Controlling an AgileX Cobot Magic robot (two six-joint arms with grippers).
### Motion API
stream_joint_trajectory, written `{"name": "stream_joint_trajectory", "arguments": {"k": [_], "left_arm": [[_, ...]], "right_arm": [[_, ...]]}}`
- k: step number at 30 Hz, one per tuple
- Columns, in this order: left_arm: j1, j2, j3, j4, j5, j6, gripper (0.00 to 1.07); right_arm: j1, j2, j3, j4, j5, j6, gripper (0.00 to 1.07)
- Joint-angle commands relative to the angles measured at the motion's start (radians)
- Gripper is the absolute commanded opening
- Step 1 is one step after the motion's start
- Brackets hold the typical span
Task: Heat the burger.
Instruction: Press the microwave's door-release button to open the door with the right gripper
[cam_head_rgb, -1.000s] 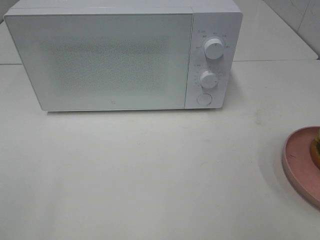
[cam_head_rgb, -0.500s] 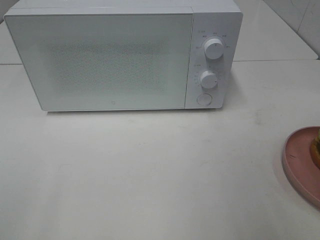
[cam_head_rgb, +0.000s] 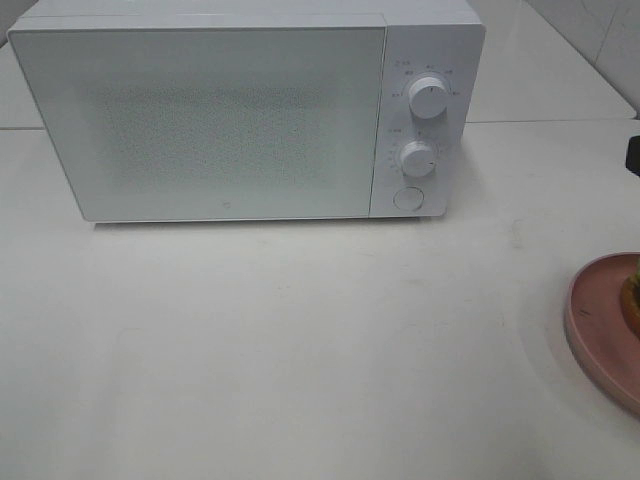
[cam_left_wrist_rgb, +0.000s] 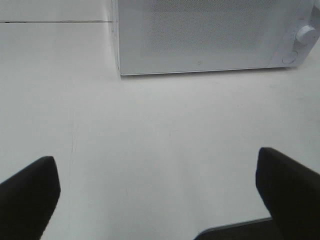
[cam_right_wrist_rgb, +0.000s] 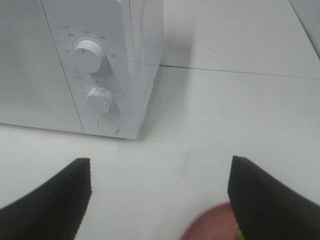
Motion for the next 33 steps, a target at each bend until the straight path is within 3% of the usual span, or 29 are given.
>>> {"name": "stream_joint_trajectory", "arguments": {"k": [1,13,20,24,27,29,32,33], "left_arm": [[-0.002,-0.022,-0.001,-0.003,-0.009,0.003,1.00],[-0.002,-0.022,-0.001,-0.003,-0.009,0.003,1.00],[-0.002,-0.022,-0.001,-0.003,-0.009,0.003,1.00],[-0.002,-0.022,-0.001,-0.003,-0.009,0.003,1.00],[-0.002,-0.022,-0.001,-0.003,-0.009,0.003,1.00],[-0.002,-0.022,-0.001,-0.003,-0.009,0.003,1.00],[-0.002,-0.022,-0.001,-0.003,-0.009,0.003,1.00],[-0.002,-0.022,-0.001,-0.003,-0.009,0.003,1.00]], "right_arm": [[-0.001,0.057,0.000,-0.005,-0.089,0.002,0.74],[-0.001,0.245,0.017,-0.005,-0.336,0.003,0.74],[-0.001,0.392,0.122,-0.002,-0.715,-0.009,0.74],[-0.001,0.451,0.154,0.007,-0.830,-0.056,0.74],[0.023,0.509,0.181,0.093,-0.933,-0.108,0.74],[0.125,0.584,0.205,0.261,-1.039,-0.215,0.74],[0.159,0.604,0.207,0.308,-1.065,-0.249,0.74],[0.219,0.638,0.207,0.396,-1.103,-0.300,0.74]]}}
